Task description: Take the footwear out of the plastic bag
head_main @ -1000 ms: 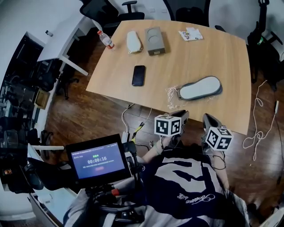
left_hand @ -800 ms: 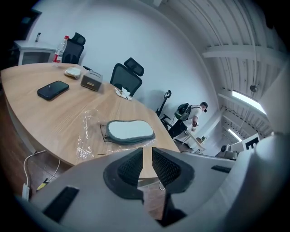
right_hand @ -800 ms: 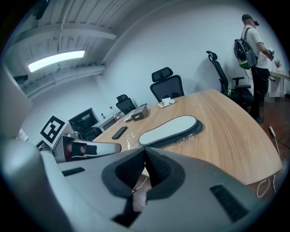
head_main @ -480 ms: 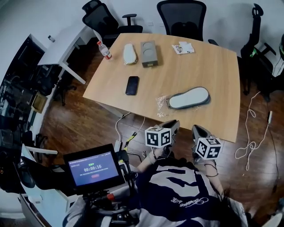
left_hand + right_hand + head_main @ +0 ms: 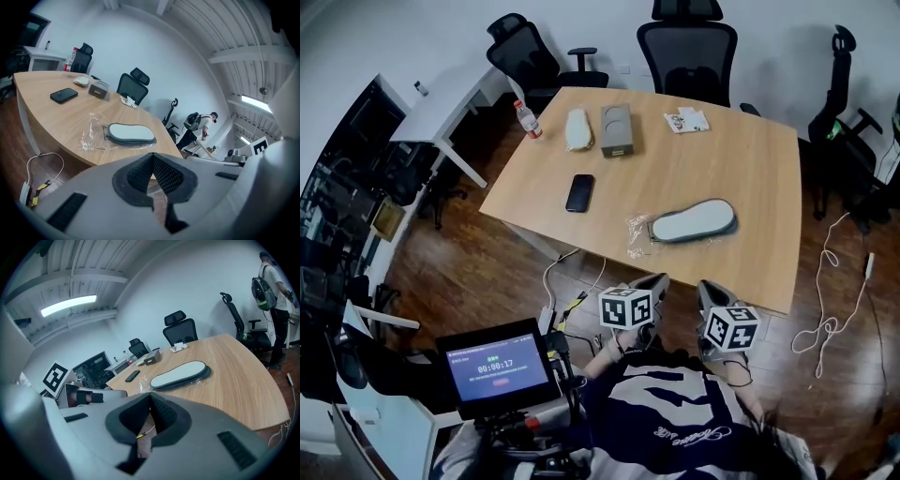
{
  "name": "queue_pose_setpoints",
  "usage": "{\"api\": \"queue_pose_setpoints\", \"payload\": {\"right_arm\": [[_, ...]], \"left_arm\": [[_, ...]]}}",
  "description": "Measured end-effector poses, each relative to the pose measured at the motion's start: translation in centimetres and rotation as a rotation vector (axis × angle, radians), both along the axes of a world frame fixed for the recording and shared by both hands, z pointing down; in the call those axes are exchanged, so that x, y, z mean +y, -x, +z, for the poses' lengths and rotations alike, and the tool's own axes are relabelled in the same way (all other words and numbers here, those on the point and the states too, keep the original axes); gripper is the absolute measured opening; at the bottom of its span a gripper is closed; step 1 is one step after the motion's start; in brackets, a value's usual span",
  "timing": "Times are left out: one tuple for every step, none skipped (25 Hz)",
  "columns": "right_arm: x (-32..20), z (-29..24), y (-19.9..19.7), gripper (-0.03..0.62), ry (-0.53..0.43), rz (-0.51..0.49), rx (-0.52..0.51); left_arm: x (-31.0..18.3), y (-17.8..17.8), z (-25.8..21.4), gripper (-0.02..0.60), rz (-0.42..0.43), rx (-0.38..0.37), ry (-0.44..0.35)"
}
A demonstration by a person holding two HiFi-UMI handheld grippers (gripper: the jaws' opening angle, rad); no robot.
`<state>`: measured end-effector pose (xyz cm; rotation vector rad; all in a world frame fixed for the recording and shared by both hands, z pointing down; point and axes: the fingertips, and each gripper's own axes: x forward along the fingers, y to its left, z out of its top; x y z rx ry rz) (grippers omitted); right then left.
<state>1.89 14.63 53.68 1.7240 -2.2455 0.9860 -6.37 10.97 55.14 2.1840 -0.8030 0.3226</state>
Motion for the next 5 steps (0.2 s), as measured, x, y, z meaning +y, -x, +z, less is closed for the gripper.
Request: {"api": "queue_pose_setpoints", "payload": {"right_arm": [[0.16, -0.03, 0.04, -0.003, -0.001, -0.001, -0.001], [0.35, -0.01, 0.08, -0.003, 0.0, -0.002, -0.003], [0.54, 0.03, 0.12, -0.003, 0.001, -0.002, -0.004], [0.73, 0.07, 0.15, -0.003, 0.001, -0.002, -0.005], [0.91, 0.1, 0.17, -0.003, 0.002, -0.001, -0.006]], "left_arm": [[0.21, 0.02, 0.04, 0.003, 0.0, -0.002, 0.002], [0.44, 0.05, 0.11, 0.003, 0.001, -0.004, 0.003], [0.68, 0.07, 0.19, 0.003, 0.002, -0.007, 0.005], [0.92, 0.09, 0.27, 0.003, 0.003, -0.011, 0.007], [1.16, 0.1, 0.35, 0.003, 0.005, -0.014, 0.008]]}}
